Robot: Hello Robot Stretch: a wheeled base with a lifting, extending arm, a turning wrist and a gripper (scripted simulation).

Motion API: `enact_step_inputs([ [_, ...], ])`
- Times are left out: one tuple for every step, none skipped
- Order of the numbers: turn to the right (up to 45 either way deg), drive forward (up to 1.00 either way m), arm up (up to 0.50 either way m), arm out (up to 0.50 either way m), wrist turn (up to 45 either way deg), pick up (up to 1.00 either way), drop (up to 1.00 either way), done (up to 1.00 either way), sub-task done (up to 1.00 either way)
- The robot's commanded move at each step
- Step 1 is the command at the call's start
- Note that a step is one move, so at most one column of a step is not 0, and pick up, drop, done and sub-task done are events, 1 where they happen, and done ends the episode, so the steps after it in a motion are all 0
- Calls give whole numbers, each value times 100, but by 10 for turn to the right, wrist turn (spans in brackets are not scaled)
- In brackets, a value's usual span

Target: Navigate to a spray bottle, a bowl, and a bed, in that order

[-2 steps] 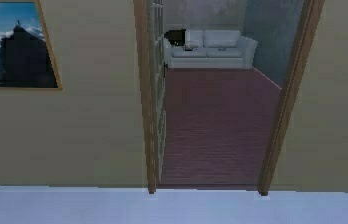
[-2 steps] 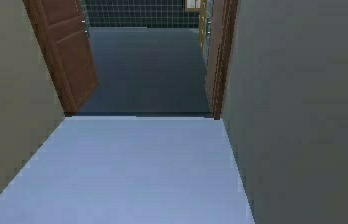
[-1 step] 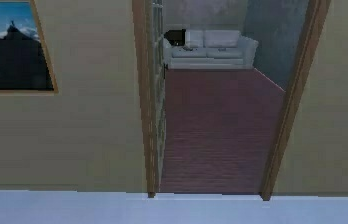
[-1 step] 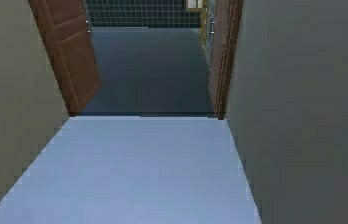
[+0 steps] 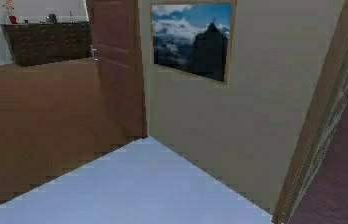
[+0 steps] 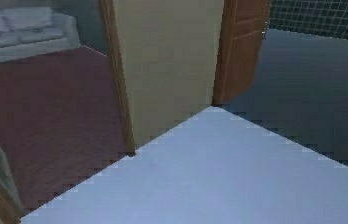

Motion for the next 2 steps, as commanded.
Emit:
enact_step_inputs([
  [-420, 0, 0, 0, 0, 0, 0, 0, 0],
  [0, 100, 0, 0, 0, 0, 0, 0, 0],
])
